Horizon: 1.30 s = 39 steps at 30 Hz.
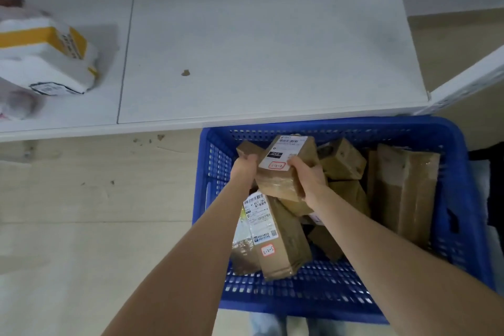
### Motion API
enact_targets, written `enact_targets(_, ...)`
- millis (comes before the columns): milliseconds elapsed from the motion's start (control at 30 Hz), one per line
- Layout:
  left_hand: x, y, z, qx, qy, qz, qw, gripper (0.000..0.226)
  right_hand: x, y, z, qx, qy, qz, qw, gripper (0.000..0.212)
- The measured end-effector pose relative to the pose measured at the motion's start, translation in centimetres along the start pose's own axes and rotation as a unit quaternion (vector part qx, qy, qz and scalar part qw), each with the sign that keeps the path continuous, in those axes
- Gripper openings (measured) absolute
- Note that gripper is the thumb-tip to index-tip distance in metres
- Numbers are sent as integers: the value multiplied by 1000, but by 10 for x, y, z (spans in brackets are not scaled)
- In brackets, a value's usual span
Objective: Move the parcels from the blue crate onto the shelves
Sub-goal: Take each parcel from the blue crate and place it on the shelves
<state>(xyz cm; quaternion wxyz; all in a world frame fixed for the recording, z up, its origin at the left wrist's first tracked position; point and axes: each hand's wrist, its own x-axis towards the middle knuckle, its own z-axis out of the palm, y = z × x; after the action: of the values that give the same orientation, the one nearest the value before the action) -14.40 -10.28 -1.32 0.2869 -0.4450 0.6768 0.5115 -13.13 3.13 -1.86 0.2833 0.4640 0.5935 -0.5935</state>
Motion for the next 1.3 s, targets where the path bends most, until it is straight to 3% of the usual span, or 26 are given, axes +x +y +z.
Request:
enact_targets(233, -120, 39, -53, -48, -44, -38, 997, 36, -118, -44, -29, 6, -117, -6, 993, 47)
enact_targets(400, -219, 67, -102, -47, -80, -38, 995, 51, -215, -78, -35, 13, -206, -23, 978, 54)
enact_targets(533, -296, 82, -137, -48, -47, -1, 998, 50, -295, -105, -39, 2, -252, -47, 967, 49)
enact_targets(667, -362, 96, -163, -58, -21, 41, 997, 46, -357, -127, -46, -34, -250, -63, 965, 40)
enact_targets(833, -420, 112, -184, -58, -4, 92, 994, 39, -412, -160, -53, -154, -195, -165, 954, 15)
enact_targets(1100, -465, 119, -205, -119, 45, 152, 980, 32, -456, -182, -62, -161, -262, -194, 931, 32)
enact_targets(1200, -472, 116, -212, -165, 51, 139, 975, 35, -461, -180, -65, -174, -308, -146, 924, 45)
enact_targets(1300, -477, 114, -219, -194, 45, 134, 971, 37, -469, -177, -69, -139, -363, -85, 918, 38)
